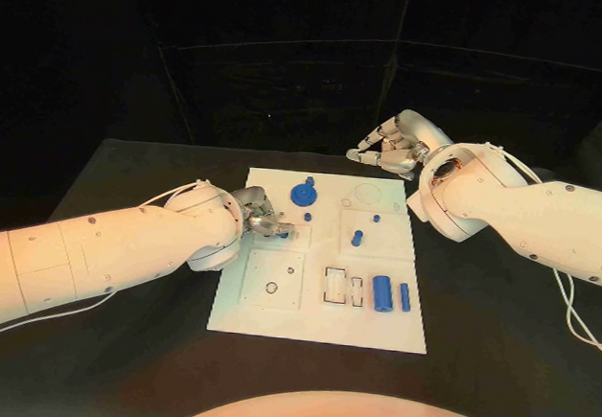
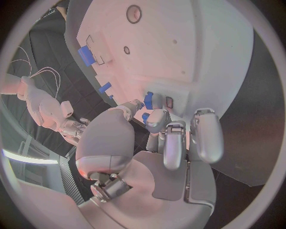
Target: Assemble the parts on the task board
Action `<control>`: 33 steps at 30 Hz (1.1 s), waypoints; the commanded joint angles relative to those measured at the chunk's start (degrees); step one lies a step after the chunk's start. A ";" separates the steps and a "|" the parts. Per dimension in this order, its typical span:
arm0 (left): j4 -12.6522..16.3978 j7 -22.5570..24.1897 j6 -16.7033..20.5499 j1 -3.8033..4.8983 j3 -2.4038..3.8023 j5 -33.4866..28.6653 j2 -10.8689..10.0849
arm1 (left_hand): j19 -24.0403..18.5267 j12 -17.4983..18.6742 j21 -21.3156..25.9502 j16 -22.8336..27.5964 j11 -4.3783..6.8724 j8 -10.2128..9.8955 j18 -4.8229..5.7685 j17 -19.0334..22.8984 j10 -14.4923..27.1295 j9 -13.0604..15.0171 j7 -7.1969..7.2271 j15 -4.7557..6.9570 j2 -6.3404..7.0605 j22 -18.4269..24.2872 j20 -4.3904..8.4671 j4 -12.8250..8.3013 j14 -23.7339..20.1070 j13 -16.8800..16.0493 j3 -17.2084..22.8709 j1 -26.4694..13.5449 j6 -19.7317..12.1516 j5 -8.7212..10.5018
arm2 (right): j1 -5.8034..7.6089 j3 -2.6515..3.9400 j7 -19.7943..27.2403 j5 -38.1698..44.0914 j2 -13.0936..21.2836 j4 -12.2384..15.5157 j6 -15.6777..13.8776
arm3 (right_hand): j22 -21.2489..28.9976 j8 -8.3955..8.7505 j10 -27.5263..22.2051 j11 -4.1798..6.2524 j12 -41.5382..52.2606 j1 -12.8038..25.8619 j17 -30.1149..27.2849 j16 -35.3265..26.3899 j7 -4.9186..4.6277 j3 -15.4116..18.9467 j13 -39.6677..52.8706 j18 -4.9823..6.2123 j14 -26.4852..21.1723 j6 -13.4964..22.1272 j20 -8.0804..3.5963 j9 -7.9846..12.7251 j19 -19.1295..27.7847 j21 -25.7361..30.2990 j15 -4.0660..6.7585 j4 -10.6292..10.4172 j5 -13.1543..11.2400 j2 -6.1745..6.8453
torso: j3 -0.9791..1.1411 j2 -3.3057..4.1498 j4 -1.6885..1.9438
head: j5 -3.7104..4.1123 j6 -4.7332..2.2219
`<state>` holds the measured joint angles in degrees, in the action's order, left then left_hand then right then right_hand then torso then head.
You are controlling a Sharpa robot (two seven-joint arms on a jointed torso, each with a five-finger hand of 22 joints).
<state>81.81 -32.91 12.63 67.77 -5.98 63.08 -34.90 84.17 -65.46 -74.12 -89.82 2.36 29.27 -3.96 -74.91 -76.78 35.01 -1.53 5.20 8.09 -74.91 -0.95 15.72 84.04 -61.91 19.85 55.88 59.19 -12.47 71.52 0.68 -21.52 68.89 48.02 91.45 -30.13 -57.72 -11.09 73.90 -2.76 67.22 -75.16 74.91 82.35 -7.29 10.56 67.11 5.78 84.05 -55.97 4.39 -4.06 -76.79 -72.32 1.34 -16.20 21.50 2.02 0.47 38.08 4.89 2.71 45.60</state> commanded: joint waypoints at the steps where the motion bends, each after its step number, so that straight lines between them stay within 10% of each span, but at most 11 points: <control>1: 0.16 0.70 0.60 0.07 0.06 -0.22 -0.05 | 1.24 -0.27 -0.06 -0.18 0.03 -0.35 0.41 -15.09 -0.21 -0.05 0.04 0.45 0.45 -5.34 0.32 0.07 5.96 -0.04 -0.50 0.07 0.31 0.04 | 0.13 0.06 0.09 0.00 -0.05 0.02 -0.25 | -0.03 -0.23 -0.13 0.22 0.07 -0.49 3.79 -0.25 -0.01 0.31 0.06 0.31 3.53 -0.15 -0.12 0.03 0.02 0.20 0.43 -0.04 0.33 -0.20 | -0.04 0.03 0.03 | 0.11 0.03; 33: 0.37 1.71 0.28 0.24 0.30 -1.53 -0.25 | 1.12 0.01 0.42 -0.18 0.04 -0.42 0.31 -15.09 0.00 -0.13 0.04 0.47 -0.20 -5.13 0.34 0.29 5.96 0.27 -1.58 1.24 0.24 -0.06 | 0.13 0.05 -0.06 0.00 -0.14 0.13 -0.05 | 0.05 -0.30 -0.19 0.23 -0.02 -0.21 3.70 -0.32 -0.01 0.54 -0.06 0.33 3.51 -0.20 -0.12 0.02 0.05 0.26 0.44 -0.25 0.35 -0.31 | 0.01 -0.01 0.04 | 0.22 0.13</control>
<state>82.06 -32.22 13.23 67.91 -5.74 62.17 -35.16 84.17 -65.46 -73.90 -89.82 2.35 29.08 -3.96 -74.91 -76.77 34.95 -1.53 5.20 7.86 -74.91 -0.95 16.00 84.04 -61.72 18.57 56.66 59.18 -12.47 71.52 0.67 -21.59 68.84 47.90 91.43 -30.13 -57.73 -11.09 73.90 -2.76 67.22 -75.16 74.90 82.35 -7.29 10.71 67.11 5.78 84.05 -55.97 4.39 -4.06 -76.79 -72.32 1.34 -16.35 21.50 2.02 0.49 38.08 4.88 2.91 45.75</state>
